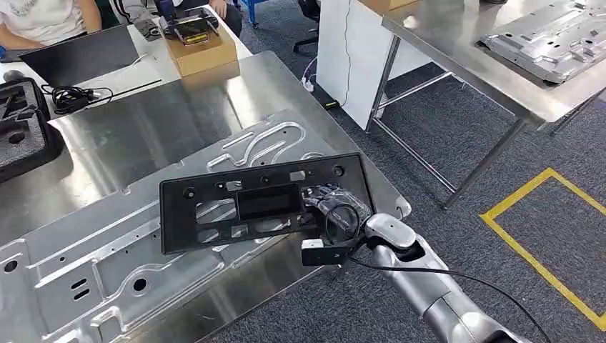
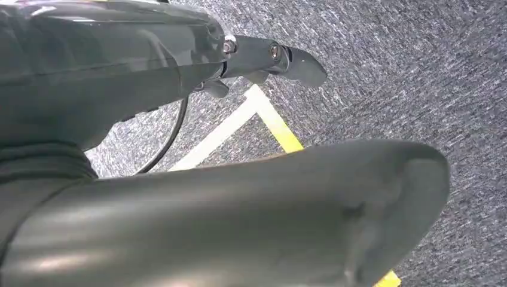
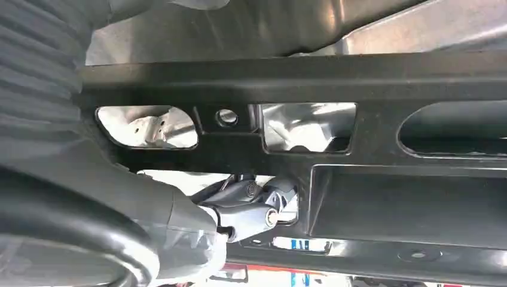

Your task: Take the parts from the cabinet and place them on the table.

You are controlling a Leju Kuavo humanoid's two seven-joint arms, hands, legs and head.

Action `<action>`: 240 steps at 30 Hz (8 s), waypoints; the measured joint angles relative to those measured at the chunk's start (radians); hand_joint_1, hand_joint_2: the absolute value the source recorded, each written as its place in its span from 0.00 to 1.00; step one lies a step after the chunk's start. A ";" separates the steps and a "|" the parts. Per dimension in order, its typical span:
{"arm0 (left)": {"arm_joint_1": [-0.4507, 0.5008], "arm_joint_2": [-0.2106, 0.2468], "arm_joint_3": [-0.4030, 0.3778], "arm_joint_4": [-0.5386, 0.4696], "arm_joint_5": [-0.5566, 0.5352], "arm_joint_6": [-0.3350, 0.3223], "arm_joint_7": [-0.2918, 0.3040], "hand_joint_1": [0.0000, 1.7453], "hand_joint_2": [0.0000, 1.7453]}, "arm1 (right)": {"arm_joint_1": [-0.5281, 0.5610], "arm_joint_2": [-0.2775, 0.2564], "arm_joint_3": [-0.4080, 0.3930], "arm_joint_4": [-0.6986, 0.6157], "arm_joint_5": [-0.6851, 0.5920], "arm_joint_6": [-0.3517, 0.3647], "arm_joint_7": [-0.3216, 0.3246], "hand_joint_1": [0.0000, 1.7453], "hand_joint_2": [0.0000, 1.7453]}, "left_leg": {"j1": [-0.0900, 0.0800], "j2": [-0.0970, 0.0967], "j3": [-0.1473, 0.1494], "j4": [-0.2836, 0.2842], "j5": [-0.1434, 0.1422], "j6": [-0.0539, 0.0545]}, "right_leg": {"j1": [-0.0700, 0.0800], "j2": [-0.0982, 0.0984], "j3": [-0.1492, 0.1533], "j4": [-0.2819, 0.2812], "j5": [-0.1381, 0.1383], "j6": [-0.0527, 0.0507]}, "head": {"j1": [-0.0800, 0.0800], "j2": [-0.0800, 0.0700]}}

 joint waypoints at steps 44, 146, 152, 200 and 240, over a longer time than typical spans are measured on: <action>0.020 0.000 0.050 0.000 0.055 0.002 -0.024 0.00 0.00 | -0.375 -0.537 -0.329 -0.576 -0.182 0.282 0.201 0.00 1.00 | -0.005 -0.002 -0.002 0.000 0.001 0.004 | -0.005 -0.001 -0.001 0.000 0.002 0.004 | 0.000 0.000; 0.016 0.022 0.147 -0.004 0.147 -0.024 -0.031 0.00 0.00 | -0.070 -0.250 -0.422 -0.790 -0.064 0.105 0.130 0.00 0.00 | 0.016 0.011 -0.082 -0.022 0.112 -0.031 | -0.016 -0.015 0.103 -0.047 -0.051 0.000 | 0.000 0.000; 0.024 0.030 0.147 -0.004 0.146 -0.024 -0.027 0.00 0.00 | -0.058 -0.227 -0.410 -0.788 -0.066 0.100 0.129 0.00 0.00 | 0.038 0.011 -0.127 0.291 -0.109 -0.048 | -0.018 -0.020 0.029 -0.046 0.017 -0.025 | -0.006 0.000; 0.018 0.030 0.144 -0.004 0.117 -0.033 -0.030 0.00 0.00 | -0.038 -0.178 -0.417 -0.770 -0.084 0.094 0.115 0.00 0.00 | 0.035 0.019 0.042 -0.063 0.010 -0.017 | -0.020 -0.014 -0.087 0.236 -0.013 0.027 | 0.000 0.000; 0.021 0.009 0.145 -0.008 0.138 -0.036 -0.049 0.00 0.00 | -0.068 -0.156 -0.396 -0.760 -0.109 0.109 0.127 0.00 0.00 | 0.049 0.042 0.017 0.042 -0.085 -0.055 | -0.018 -0.027 0.008 -0.034 0.016 -0.011 | 0.004 0.000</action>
